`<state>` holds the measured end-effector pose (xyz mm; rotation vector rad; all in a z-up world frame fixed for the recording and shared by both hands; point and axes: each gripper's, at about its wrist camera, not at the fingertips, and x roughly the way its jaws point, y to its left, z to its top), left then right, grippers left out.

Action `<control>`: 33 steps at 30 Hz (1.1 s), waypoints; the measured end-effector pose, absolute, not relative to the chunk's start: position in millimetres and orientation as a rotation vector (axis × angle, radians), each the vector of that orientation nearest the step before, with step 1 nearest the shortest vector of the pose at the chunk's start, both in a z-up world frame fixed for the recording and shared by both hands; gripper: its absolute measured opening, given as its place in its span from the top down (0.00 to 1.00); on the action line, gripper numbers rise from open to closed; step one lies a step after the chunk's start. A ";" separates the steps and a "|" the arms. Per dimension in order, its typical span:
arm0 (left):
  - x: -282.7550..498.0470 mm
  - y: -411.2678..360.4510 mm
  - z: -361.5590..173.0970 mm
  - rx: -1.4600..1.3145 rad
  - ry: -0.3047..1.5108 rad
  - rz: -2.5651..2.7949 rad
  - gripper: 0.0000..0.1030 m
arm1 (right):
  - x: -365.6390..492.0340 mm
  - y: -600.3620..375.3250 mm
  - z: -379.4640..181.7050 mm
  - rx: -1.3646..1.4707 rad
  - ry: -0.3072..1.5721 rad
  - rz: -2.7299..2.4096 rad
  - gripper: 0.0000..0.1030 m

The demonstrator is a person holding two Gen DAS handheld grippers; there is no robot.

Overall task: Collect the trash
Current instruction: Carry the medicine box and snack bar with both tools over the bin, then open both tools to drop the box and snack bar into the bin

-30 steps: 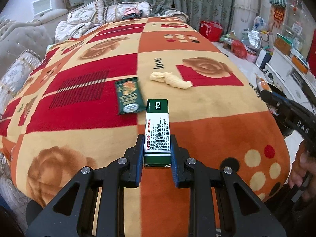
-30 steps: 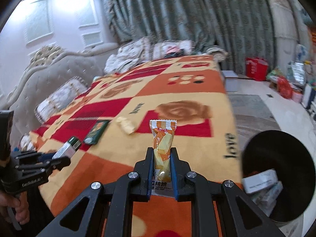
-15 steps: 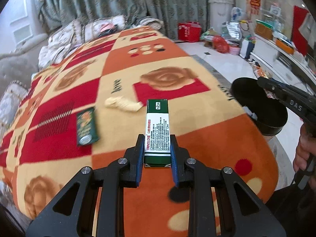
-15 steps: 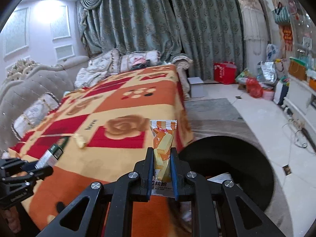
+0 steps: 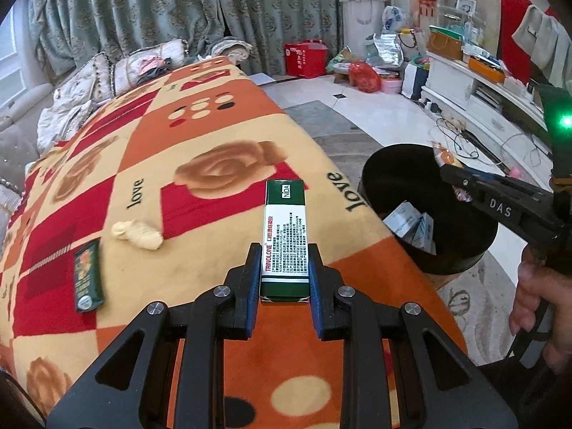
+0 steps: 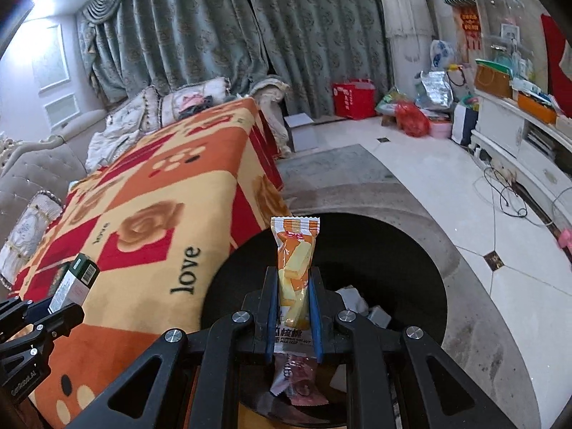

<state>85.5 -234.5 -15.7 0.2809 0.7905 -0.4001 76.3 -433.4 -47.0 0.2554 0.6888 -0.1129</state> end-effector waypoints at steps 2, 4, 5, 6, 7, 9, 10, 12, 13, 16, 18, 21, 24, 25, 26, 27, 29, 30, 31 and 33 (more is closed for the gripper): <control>87.4 -237.9 -16.8 0.282 0.793 -0.404 0.79 | 77.4 -433.5 -49.0 0.255 0.695 -0.117 0.86; 89.9 -240.1 -18.0 0.281 0.795 -0.408 0.79 | 79.3 -433.9 -52.0 0.258 0.705 -0.123 0.86; 91.2 -241.8 -18.5 0.281 0.796 -0.410 0.79 | 80.3 -435.1 -53.9 0.263 0.714 -0.128 0.86; 92.1 -243.5 -19.0 0.282 0.797 -0.412 0.79 | 80.5 -436.0 -55.3 0.267 0.722 -0.132 0.86; 93.1 -244.9 -20.0 0.284 0.798 -0.414 0.79 | 81.4 -437.8 -56.6 0.272 0.729 -0.138 0.86; 96.0 -248.9 -22.5 0.284 0.806 -0.423 0.79 | 81.5 -440.7 -57.8 0.283 0.734 -0.143 0.86; 97.6 -251.2 -23.2 0.281 0.812 -0.431 0.79 | 81.9 -441.7 -58.2 0.289 0.736 -0.145 0.86; 103.3 -259.3 -23.4 0.261 0.829 -0.485 0.79 | 81.6 -445.4 -59.9 0.301 0.743 -0.159 0.86; 105.1 -265.6 -22.7 0.244 0.839 -0.530 0.79 | 81.8 -448.0 -61.7 0.311 0.752 -0.165 0.86; 114.0 -293.8 -21.8 0.252 0.846 -0.644 0.79 | 82.6 -455.2 -69.1 0.344 0.786 -0.186 0.86; 121.0 -312.1 -22.7 0.255 0.861 -0.698 0.79 | 81.7 -461.2 -71.5 0.374 0.791 -0.198 0.86; 129.9 -333.6 -25.1 0.229 0.895 -0.784 0.79 | 79.9 -467.0 -71.3 0.395 0.784 -0.229 0.86; 137.8 -349.8 -30.4 0.234 0.934 -0.811 0.78 | 80.0 -472.9 -72.8 0.438 0.785 -0.242 0.85; 138.6 -351.8 -31.8 0.239 0.936 -0.806 0.76 | 79.5 -474.2 -72.6 0.444 0.783 -0.249 0.85; 140.6 -351.9 -33.4 0.239 0.939 -0.802 0.73 | 78.6 -476.4 -72.2 0.454 0.779 -0.258 0.85; 142.4 -350.4 -35.0 0.234 0.944 -0.788 0.63 | 78.1 -477.2 -71.6 0.459 0.774 -0.263 0.84; 143.8 -344.5 -36.5 0.216 0.942 -0.770 0.49 | 77.6 -478.6 -70.7 0.472 0.763 -0.267 0.79; 143.3 -340.0 -36.1 0.205 0.936 -0.761 0.49 | 77.5 -478.9 -70.6 0.471 0.762 -0.274 0.76; 142.9 -336.5 -35.5 0.204 0.936 -0.749 0.49 | 77.4 -478.5 -70.2 0.469 0.761 -0.276 0.72; 141.8 -325.0 -32.4 0.193 0.931 -0.713 0.49 | 79.2 -476.6 -69.3 0.465 0.759 -0.277 0.66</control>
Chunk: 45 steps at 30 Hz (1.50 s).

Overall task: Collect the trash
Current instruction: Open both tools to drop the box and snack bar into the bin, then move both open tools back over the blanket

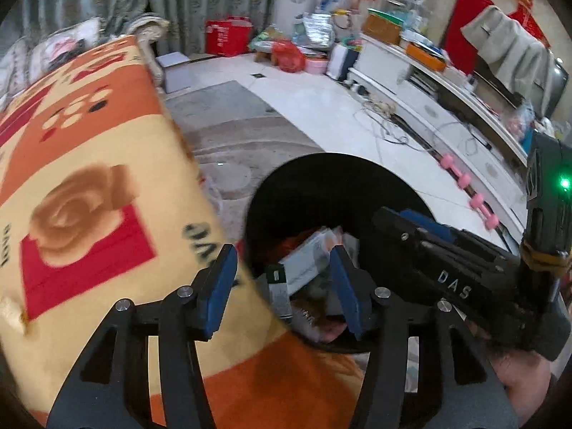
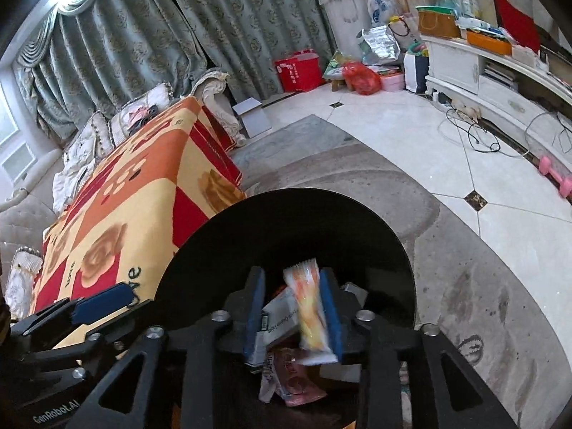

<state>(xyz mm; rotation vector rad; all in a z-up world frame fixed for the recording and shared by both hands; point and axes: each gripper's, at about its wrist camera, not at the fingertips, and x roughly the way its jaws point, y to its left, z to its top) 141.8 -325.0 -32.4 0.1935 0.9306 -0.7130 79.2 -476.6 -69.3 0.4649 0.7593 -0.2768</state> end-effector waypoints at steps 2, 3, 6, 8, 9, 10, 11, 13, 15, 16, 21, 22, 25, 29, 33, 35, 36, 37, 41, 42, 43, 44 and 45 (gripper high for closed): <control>138.9 -309.1 -27.7 0.173 0.919 -0.692 0.49 | 80.4 -474.7 -67.7 0.462 0.755 -0.279 0.64; 137.6 -298.0 -24.7 0.170 0.914 -0.668 0.49 | 81.5 -473.1 -66.6 0.464 0.752 -0.274 0.64; 133.8 -263.5 -17.3 0.160 0.902 -0.608 0.49 | 86.4 -463.3 -62.3 0.462 0.735 -0.249 0.64; 131.1 -242.9 -16.1 0.165 0.902 -0.562 0.49 | 92.1 -449.2 -59.2 0.439 0.732 -0.216 0.64; 130.0 -229.9 -15.4 0.170 0.902 -0.533 0.49 | 94.5 -441.7 -58.2 0.423 0.732 -0.204 0.64; 128.1 -219.3 -14.1 0.167 0.900 -0.513 0.49 | 96.9 -434.5 -57.3 0.405 0.733 -0.194 0.64; 126.3 -207.0 -12.8 0.161 0.897 -0.495 0.49 | 99.9 -423.9 -56.1 0.376 0.735 -0.176 0.64; 120.7 -185.1 -8.3 0.144 0.886 -0.465 0.49 | 103.4 -408.3 -53.8 0.331 0.733 -0.163 0.64; 116.2 -162.7 -3.8 0.134 0.873 -0.438 0.49 | 105.2 -394.3 -52.4 0.295 0.732 -0.153 0.64; 114.8 -152.4 -2.3 0.133 0.866 -0.423 0.49 | 105.1 -387.7 -51.5 0.279 0.729 -0.152 0.64; 106.3 -101.5 6.5 0.109 0.833 -0.360 0.49 | 104.4 -335.3 -38.4 0.132 0.707 -0.111 0.64; 105.5 -92.6 7.3 0.099 0.832 -0.348 0.49 | 103.0 -327.7 -36.6 0.136 0.698 -0.085 0.64; 104.1 -60.5 7.4 0.072 0.816 -0.298 0.49 | 102.4 -303.3 -37.2 0.130 0.704 -0.030 0.64; 108.7 -11.5 3.1 0.034 0.806 -0.196 0.49 | 100.5 -282.1 -47.6 0.130 0.732 -0.014 0.64; 115.9 38.3 -6.6 -0.035 0.805 -0.089 0.49 | 100.8 -270.2 -51.4 0.088 0.737 -0.028 0.64; 118.5 59.2 -11.8 -0.062 0.806 -0.044 0.49 | 100.4 -270.7 -51.9 0.084 0.742 -0.039 0.64; 120.4 71.6 -15.5 -0.082 0.812 -0.015 0.49 | 100.1 -271.5 -52.0 0.087 0.743 -0.047 0.64; 122.0 84.4 -19.1 -0.109 0.818 0.009 0.49 | 100.2 -271.7 -52.5 0.089 0.744 -0.053 0.64; 122.8 115.2 -27.3 -0.165 0.831 0.063 0.49 | 101.4 -270.9 -53.4 0.088 0.748 -0.073 0.64; 122.8 120.7 -29.4 -0.169 0.835 0.073 0.49 | 101.8 -270.0 -53.0 0.083 0.749 -0.075 0.64; 122.4 125.8 -31.8 -0.170 0.841 0.080 0.49 | 101.8 -268.6 -52.7 0.076 0.749 -0.079 0.64; 121.7 130.3 -34.4 -0.171 0.846 0.083 0.49 | 101.6 -267.9 -52.5 0.073 0.747 -0.080 0.64; 120.6 134.8 -37.6 -0.173 0.850 0.081 0.49 | 101.5 -267.5 -52.4 0.072 0.747 -0.079 0.64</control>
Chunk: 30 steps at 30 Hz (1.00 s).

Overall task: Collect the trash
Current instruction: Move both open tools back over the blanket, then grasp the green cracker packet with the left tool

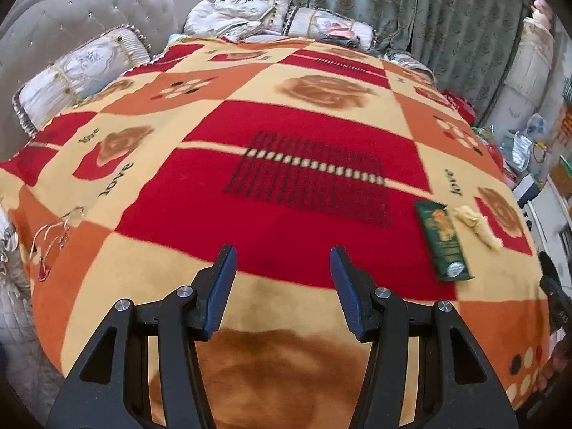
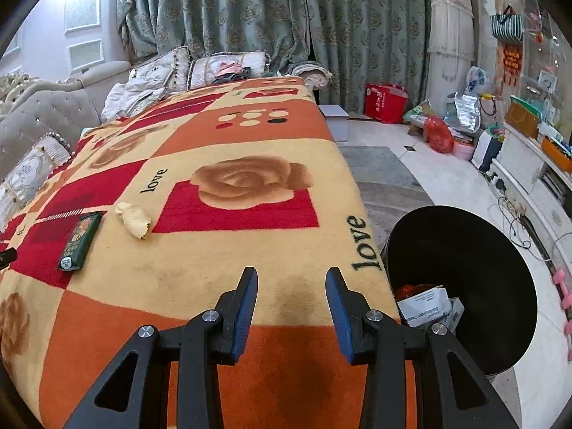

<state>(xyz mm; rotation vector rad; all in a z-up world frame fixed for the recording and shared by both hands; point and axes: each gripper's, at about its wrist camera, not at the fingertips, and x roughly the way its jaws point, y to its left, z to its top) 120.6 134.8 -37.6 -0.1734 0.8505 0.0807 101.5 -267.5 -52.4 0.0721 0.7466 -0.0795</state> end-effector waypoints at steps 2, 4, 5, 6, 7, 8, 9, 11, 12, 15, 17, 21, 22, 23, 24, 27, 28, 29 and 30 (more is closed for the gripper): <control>118.8 139.1 -43.2 -0.188 0.861 0.068 0.49 | 101.7 -266.7 -52.0 0.069 0.746 -0.079 0.64; 117.7 138.1 -50.2 -0.202 0.873 0.050 0.49 | 101.7 -266.0 -51.8 0.068 0.745 -0.072 0.64; 117.2 136.2 -52.5 -0.209 0.879 0.039 0.49 | 101.7 -265.2 -51.7 0.067 0.745 -0.070 0.64; 117.8 130.9 -55.0 -0.222 0.887 0.011 0.49 | 101.2 -264.8 -51.4 0.066 0.742 -0.067 0.64; 118.3 124.6 -55.2 -0.229 0.888 -0.013 0.49 | 100.6 -264.2 -51.1 0.065 0.738 -0.064 0.64; 119.3 113.8 -54.6 -0.227 0.885 -0.046 0.49 | 99.9 -263.5 -50.9 0.063 0.734 -0.057 0.64; 120.1 105.4 -53.2 -0.218 0.881 -0.064 0.49 | 99.7 -263.0 -50.8 0.062 0.733 -0.052 0.64; 124.1 82.2 -49.3 -0.185 0.879 -0.104 0.48 | 99.2 -262.2 -51.0 0.063 0.731 -0.037 0.64; 127.8 68.7 -47.1 -0.167 0.879 -0.125 0.48 | 98.9 -262.1 -51.0 0.063 0.729 -0.032 0.64; 141.6 31.7 -42.0 -0.130 0.877 -0.179 0.47 | 99.1 -262.6 -51.2 0.070 0.728 -0.019 0.64; 151.7 11.2 -43.3 -0.100 0.889 -0.190 0.47 | 100.3 -263.5 -52.0 0.080 0.731 -0.014 0.64; 170.6 -15.7 -52.3 -0.069 0.920 -0.189 0.47 | 101.3 -265.1 -53.0 0.096 0.735 -0.006 0.64; 174.1 -18.2 -54.8 -0.071 0.928 -0.190 0.47 | 101.4 -264.8 -52.9 0.096 0.735 -0.004 0.64; 176.6 -19.7 -56.7 -0.068 0.928 -0.183 0.47 | 101.5 -264.8 -52.8 0.096 0.734 -0.001 0.64; 177.7 -21.1 -57.1 -0.056 0.917 -0.176 0.47 | 101.7 -264.6 -52.7 0.094 0.734 0.003 0.64; 178.1 -17.9 -57.9 -0.059 0.904 -0.175 0.48 | 102.3 -261.9 -52.7 0.086 0.735 0.012 0.64; 178.2 -16.5 -58.6 -0.061 0.900 -0.172 0.54 | 102.8 -260.5 -52.5 0.082 0.733 0.014 0.64; 177.8 -15.6 -59.0 -0.052 0.897 -0.159 0.59 | 102.7 -258.8 -51.8 0.077 0.729 0.016 0.64; 175.9 -13.5 -58.9 -0.047 0.897 -0.157 0.63 | 102.8 -257.8 -51.1 0.086 0.724 0.025 0.64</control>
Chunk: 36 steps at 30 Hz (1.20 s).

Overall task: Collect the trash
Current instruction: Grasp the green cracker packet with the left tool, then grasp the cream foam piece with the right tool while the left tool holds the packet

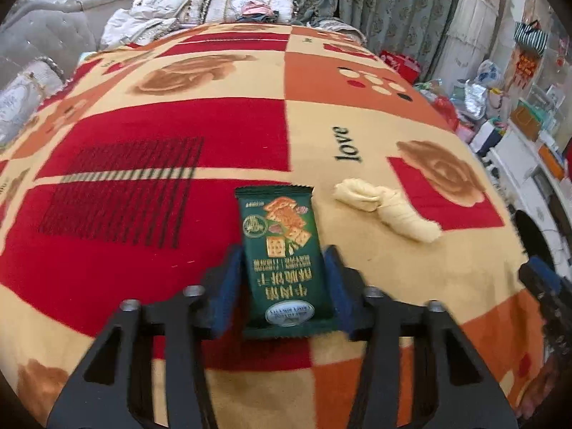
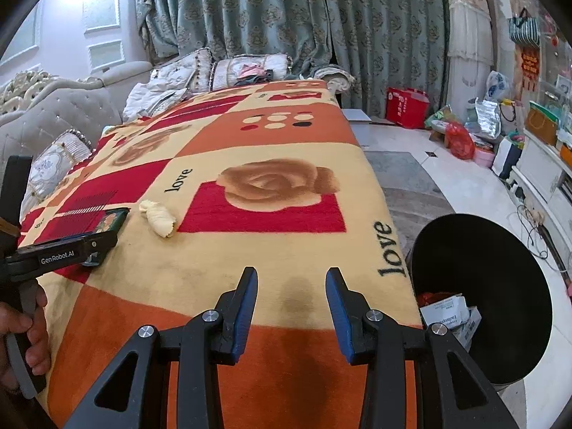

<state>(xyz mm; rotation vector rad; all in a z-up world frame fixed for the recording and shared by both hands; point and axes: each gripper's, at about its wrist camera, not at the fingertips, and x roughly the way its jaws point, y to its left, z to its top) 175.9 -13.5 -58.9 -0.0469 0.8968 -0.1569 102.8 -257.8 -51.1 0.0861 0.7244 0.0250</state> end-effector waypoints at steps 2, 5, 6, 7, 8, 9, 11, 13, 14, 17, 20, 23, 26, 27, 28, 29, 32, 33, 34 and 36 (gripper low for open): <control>170.7 -6.9 -58.4 -0.058 0.899 -0.188 0.63 | 104.9 -253.7 -48.2 0.135 0.714 0.091 0.63; 153.6 4.1 -57.5 -0.054 0.899 -0.214 0.63 | 121.9 -237.7 -46.7 0.151 0.731 0.211 0.63; 145.0 7.6 -57.8 -0.053 0.898 -0.225 0.63 | 130.8 -228.5 -46.5 0.144 0.736 0.258 0.63; 138.2 10.0 -58.0 -0.050 0.893 -0.235 0.63 | 141.4 -218.0 -48.0 0.136 0.752 0.308 0.63; 129.3 13.3 -58.0 -0.048 0.887 -0.247 0.63 | 154.5 -205.4 -51.0 0.118 0.776 0.356 0.63; 124.5 15.3 -58.4 -0.050 0.885 -0.252 0.63 | 162.9 -196.2 -53.2 0.094 0.788 0.375 0.63; 118.0 18.6 -59.5 -0.057 0.879 -0.256 0.63 | 186.6 -174.3 -62.0 0.048 0.851 0.438 0.63; 118.5 18.8 -60.0 -0.060 0.877 -0.254 0.63 | 203.2 -157.9 -67.6 -0.008 0.884 0.454 0.62; 119.3 17.8 -60.1 -0.058 0.877 -0.248 0.63 | 209.6 -150.7 -68.6 -0.041 0.889 0.456 0.62; 119.6 14.1 -60.3 -0.039 0.876 -0.233 0.63 | 224.1 -136.9 -69.3 -0.110 0.891 0.448 0.62; 120.3 16.7 -60.7 -0.055 0.875 -0.239 0.63 | 235.0 -124.9 -70.9 -0.159 0.882 0.435 0.62; 120.6 16.2 -60.8 -0.057 0.875 -0.238 0.63 | 231.7 -115.0 -71.4 -0.216 0.872 0.431 0.70; 120.9 16.3 -60.8 -0.049 0.874 -0.234 0.63 | 221.1 -116.9 -67.2 -0.253 0.860 0.438 0.85; 120.8 15.4 -60.9 -0.043 0.874 -0.231 0.63 | 216.1 -117.2 -66.0 -0.267 0.853 0.432 0.85; 120.8 15.2 -60.8 -0.041 0.872 -0.229 0.63 | 210.6 -118.9 -64.0 -0.270 0.845 0.432 0.85; 120.8 15.2 -60.8 -0.041 0.872 -0.227 0.63 | 202.6 -123.3 -60.0 -0.262 0.835 0.439 0.85; 119.2 13.8 -60.2 -0.029 0.868 -0.213 0.63 | 170.0 -141.6 -44.9 -0.196 0.807 0.484 0.85; 118.0 13.3 -59.6 -0.023 0.865 -0.204 0.63 | 158.9 -147.7 -40.7 -0.178 0.795 0.503 0.85; 116.0 12.9 -59.0 -0.024 0.866 -0.198 0.63 | 151.0 -151.9 -38.3 -0.167 0.789 0.515 0.85; 110.3 13.1 -55.0 -0.052 0.869 -0.185 0.63 | 128.1 -166.5 -35.2 -0.127 0.764 0.550 0.85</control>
